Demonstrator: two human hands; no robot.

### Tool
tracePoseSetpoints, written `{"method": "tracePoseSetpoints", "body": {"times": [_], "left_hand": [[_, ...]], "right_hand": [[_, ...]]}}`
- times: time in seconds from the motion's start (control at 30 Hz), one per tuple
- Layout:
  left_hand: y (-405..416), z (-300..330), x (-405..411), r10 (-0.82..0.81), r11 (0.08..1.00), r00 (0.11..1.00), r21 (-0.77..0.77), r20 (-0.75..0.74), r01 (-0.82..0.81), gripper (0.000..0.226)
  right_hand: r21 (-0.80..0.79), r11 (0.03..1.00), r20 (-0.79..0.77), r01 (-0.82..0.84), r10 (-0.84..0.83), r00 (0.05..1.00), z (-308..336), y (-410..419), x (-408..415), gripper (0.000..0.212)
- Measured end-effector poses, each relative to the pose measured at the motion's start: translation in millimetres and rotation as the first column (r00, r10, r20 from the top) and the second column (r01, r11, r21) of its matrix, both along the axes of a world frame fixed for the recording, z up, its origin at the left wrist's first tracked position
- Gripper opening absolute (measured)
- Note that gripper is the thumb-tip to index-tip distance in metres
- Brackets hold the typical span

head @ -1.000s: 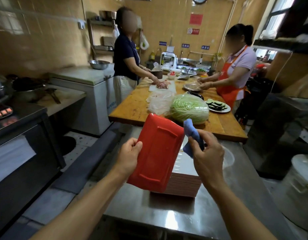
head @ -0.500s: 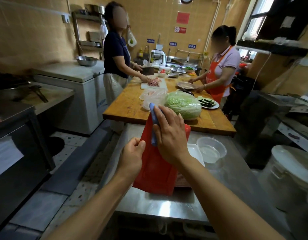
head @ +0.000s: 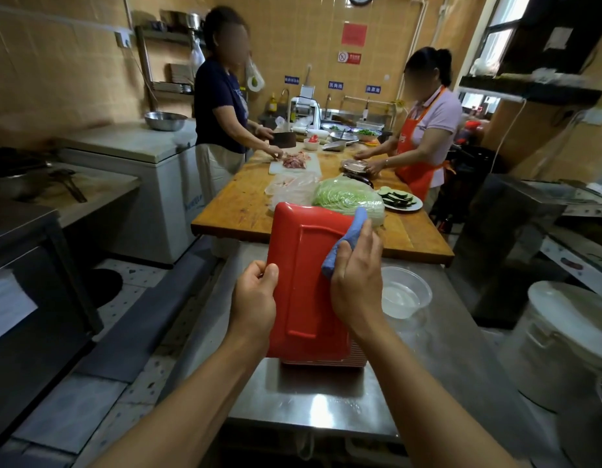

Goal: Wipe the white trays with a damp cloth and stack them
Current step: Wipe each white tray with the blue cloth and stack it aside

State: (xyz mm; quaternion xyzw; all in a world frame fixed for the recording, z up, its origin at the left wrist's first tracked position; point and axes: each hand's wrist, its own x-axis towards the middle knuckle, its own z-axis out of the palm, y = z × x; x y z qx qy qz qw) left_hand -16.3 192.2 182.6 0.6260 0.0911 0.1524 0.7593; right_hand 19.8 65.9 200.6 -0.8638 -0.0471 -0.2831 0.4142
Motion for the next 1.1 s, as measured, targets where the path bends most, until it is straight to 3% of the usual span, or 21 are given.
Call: {"method": "tracePoseSetpoints", "body": {"times": [0.23, 0.43, 0.53, 0.77, 0.9, 0.97, 1.03, 1.1], "left_hand": [[-15.7, 9.5, 20.4, 0.074, 0.98, 0.996, -0.186, 0.041, -0.065, 0.023], [-23.4, 10.9, 26.2, 0.039, 0.972, 0.996, -0.234, 0.074, -0.02, 0.022], [-19.1, 8.7, 26.4, -0.061, 0.975, 0.997, -0.213, 0.038, 0.067, 0.023], [5.5, 18.1, 28.2, -0.286, 0.958, 0.955, -0.036, -0.08, 0.284, 0.025], [19.1, 43.2, 39.5, -0.215, 0.971, 0.977, 0.106, 0.002, 0.213, 0.075], [25.6, 57.4, 45.6, -0.242, 0.935, 0.97, 0.274, 0.023, 0.227, 0.086], [28.9, 69.4, 50.5, -0.332, 0.837, 0.943, 0.454, -0.024, 0.306, 0.069], [29.5, 78.0, 53.0, -0.386, 0.767, 0.917, 0.519, -0.096, 0.377, 0.052]], "right_hand": [[0.063, 0.997, -0.097, -0.046, 0.052, 0.994, -34.6, -12.1, -34.1, 0.061], [0.377, 0.913, -0.241, -0.157, 0.261, 0.935, -15.9, -38.7, -16.7, 0.045], [0.446, 0.871, -0.237, -0.204, 0.335, 0.912, -10.1, -47.8, -10.4, 0.034], [0.367, 0.899, -0.135, -0.241, 0.308, 0.942, -12.0, -68.4, -0.9, 0.035], [0.242, 0.914, -0.084, -0.327, 0.355, 0.931, -9.0, -77.0, 0.9, 0.044], [0.209, 0.901, -0.071, -0.38, 0.402, 0.913, -5.2, -81.4, 1.6, 0.045], [0.199, 0.881, -0.07, -0.43, 0.45, 0.89, 0.0, -87.0, 2.6, 0.045], [0.172, 0.869, -0.079, -0.464, 0.482, 0.873, 5.8, -93.3, 3.8, 0.046]]}}
